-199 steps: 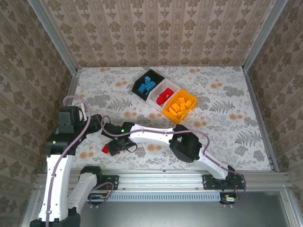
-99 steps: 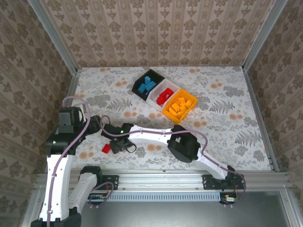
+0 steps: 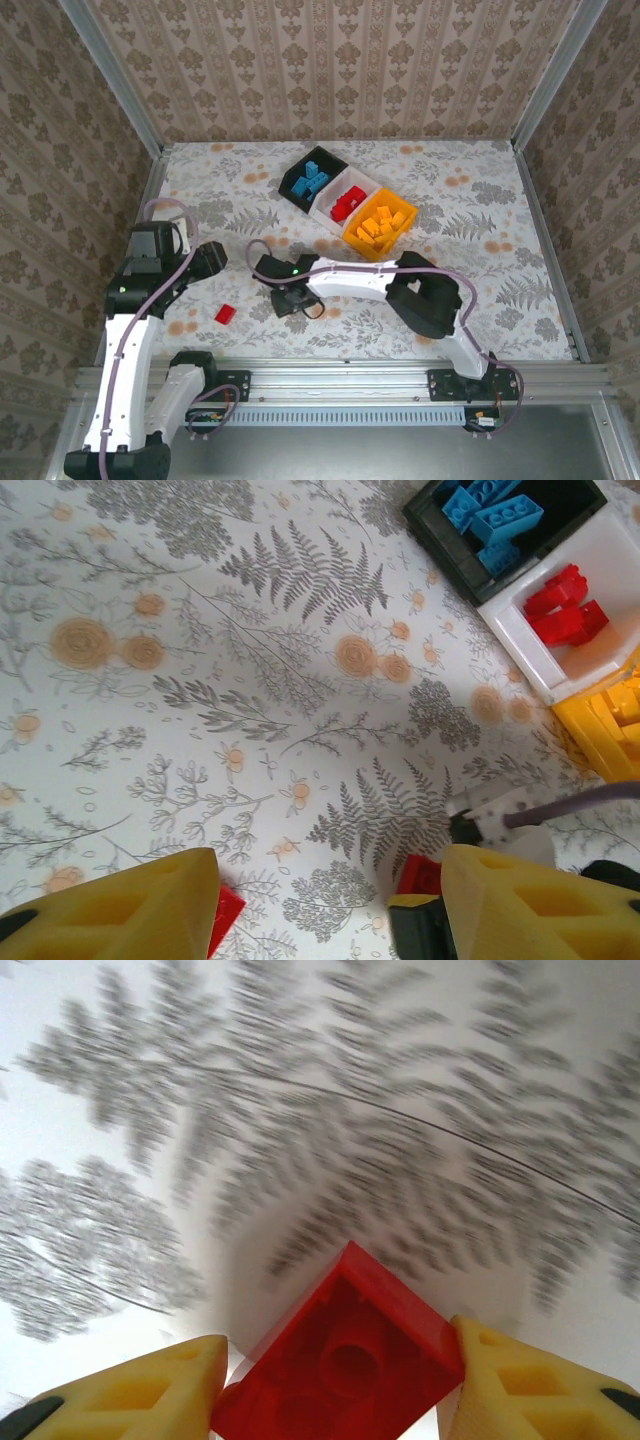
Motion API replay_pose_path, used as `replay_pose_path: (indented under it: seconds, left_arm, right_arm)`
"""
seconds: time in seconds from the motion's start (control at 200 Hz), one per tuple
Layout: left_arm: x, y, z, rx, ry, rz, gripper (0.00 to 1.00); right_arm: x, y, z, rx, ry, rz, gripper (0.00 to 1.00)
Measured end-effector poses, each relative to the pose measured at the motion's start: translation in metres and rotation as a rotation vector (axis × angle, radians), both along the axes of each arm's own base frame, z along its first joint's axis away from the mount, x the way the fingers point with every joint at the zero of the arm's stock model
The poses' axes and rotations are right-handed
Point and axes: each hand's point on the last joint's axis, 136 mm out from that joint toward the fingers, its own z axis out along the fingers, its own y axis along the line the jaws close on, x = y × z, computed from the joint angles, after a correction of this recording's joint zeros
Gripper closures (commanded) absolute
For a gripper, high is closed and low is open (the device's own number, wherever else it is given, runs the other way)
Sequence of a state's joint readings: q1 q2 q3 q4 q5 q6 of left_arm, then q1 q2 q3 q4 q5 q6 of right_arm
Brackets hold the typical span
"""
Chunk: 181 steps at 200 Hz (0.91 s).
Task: Sort the legos into containers by color
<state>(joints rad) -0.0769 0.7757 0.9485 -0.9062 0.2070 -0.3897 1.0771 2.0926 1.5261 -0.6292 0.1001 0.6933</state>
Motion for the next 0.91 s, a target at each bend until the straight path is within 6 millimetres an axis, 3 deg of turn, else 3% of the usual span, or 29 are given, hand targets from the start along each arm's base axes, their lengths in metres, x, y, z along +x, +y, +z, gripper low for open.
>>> replay_pose_path:
  seconds: [0.215, 0.355, 0.575, 0.74, 0.905]
  left_arm:
    - [0.006, -0.018, -0.015, -0.060, 0.046, -0.050, 0.37]
    - [0.012, -0.041, -0.024, -0.098, 0.076, -0.111, 0.36]
    - [0.015, -0.079, -0.045, -0.135, 0.134, -0.204, 0.34]
    - [0.015, -0.082, -0.050, -0.141, 0.147, -0.208, 0.33]
    - [0.014, -0.080, -0.047, -0.134, 0.136, -0.199, 0.30]
  right_arm:
    - [0.000, -0.068, 0.003, -0.018, 0.014, -0.100, 0.57]
    - [0.008, -0.094, 0.026, 0.016, -0.013, -0.152, 0.56]
    - [0.043, -0.120, 0.092, 0.138, -0.120, -0.229, 0.55]
    - [0.081, -0.140, 0.134, 0.170, -0.194, -0.266, 0.55]
    - [0.130, -0.161, 0.193, 0.223, -0.297, -0.311, 0.54]
